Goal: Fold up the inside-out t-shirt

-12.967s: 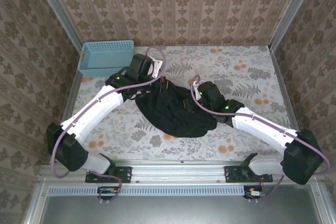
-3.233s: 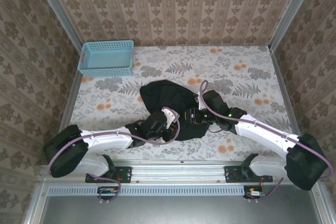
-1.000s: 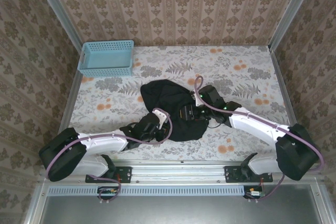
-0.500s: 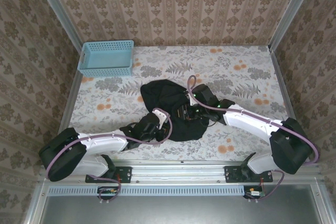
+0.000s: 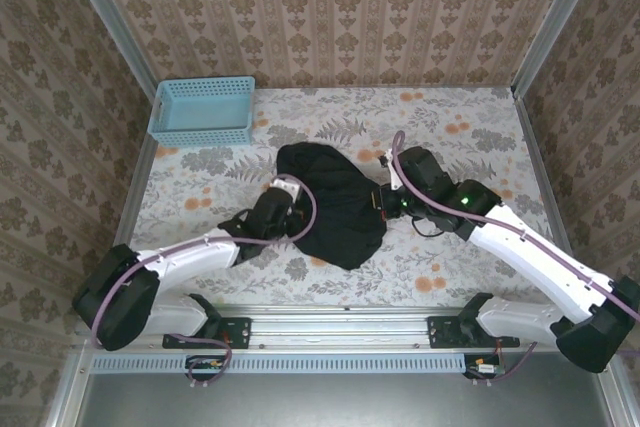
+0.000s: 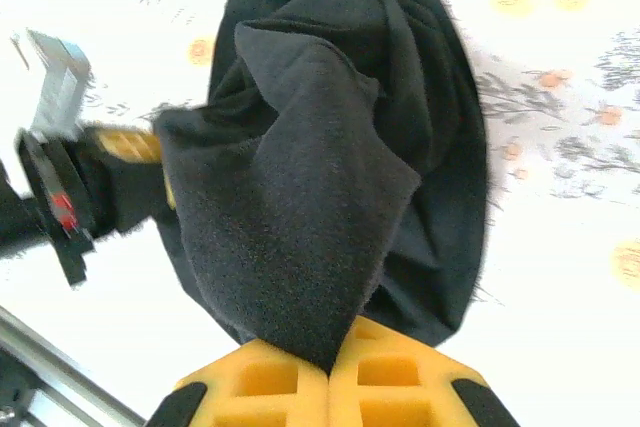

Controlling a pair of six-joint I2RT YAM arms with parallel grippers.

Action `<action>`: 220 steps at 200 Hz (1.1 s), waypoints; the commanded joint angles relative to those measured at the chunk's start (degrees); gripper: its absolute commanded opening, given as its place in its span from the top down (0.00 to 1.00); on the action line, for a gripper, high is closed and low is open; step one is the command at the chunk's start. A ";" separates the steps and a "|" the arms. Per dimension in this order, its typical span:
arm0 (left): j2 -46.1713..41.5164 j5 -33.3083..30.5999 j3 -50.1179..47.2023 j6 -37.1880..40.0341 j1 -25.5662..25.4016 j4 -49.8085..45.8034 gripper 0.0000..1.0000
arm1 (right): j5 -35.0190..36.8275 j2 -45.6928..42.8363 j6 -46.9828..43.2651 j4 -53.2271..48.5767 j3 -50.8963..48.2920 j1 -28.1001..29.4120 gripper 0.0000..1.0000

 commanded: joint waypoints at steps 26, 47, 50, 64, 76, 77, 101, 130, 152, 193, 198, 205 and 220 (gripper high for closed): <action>5.84 -2.14 15.05 10.85 4.86 -10.99 1.00 | 2.42 -3.11 -0.79 -8.35 7.33 -1.01 1.00; 7.07 -0.82 18.37 13.05 4.30 -11.72 1.00 | -3.69 -2.77 1.48 -4.51 8.44 -0.36 1.00; 7.06 -0.64 18.40 13.31 4.16 -11.64 1.00 | -4.72 -2.73 1.82 -3.56 8.33 -0.32 1.00; 6.55 -0.82 17.82 13.47 2.92 -11.60 0.95 | -8.56 -1.80 4.22 0.56 7.54 -0.29 1.00; 4.62 -0.87 16.30 12.99 1.22 -11.53 0.85 | -8.91 -0.30 6.93 3.25 6.88 -0.30 1.00; 4.36 -0.96 16.17 12.96 0.92 -11.48 0.83 | -8.88 -0.11 7.15 3.51 6.82 -0.29 1.00; -3.47 -2.69 10.16 10.07 -5.65 -8.43 0.63 | -8.81 5.49 9.98 6.36 7.23 -0.29 1.00; -11.01 -0.23 1.05 4.46 -12.52 3.62 0.48 | -11.61 9.89 12.40 10.78 8.86 0.01 1.00; -11.29 0.65 -3.03 2.14 -14.24 13.16 0.36 | -12.36 12.19 13.63 13.64 9.96 0.88 1.00; -4.84 -2.25 -0.34 1.14 -13.79 14.53 0.33 | -10.02 17.19 15.28 12.20 11.95 0.78 0.95; -4.02 -2.38 -0.05 0.58 -13.36 14.65 0.33 | -10.02 17.75 15.34 12.04 12.27 0.67 0.95; -3.04 -2.01 0.42 -0.19 -12.58 15.22 0.34 | -9.99 18.18 15.49 12.11 12.47 0.51 0.95; -0.73 -0.20 1.20 -1.20 -11.12 18.13 0.38 | -9.95 18.47 15.80 12.92 12.15 0.32 0.94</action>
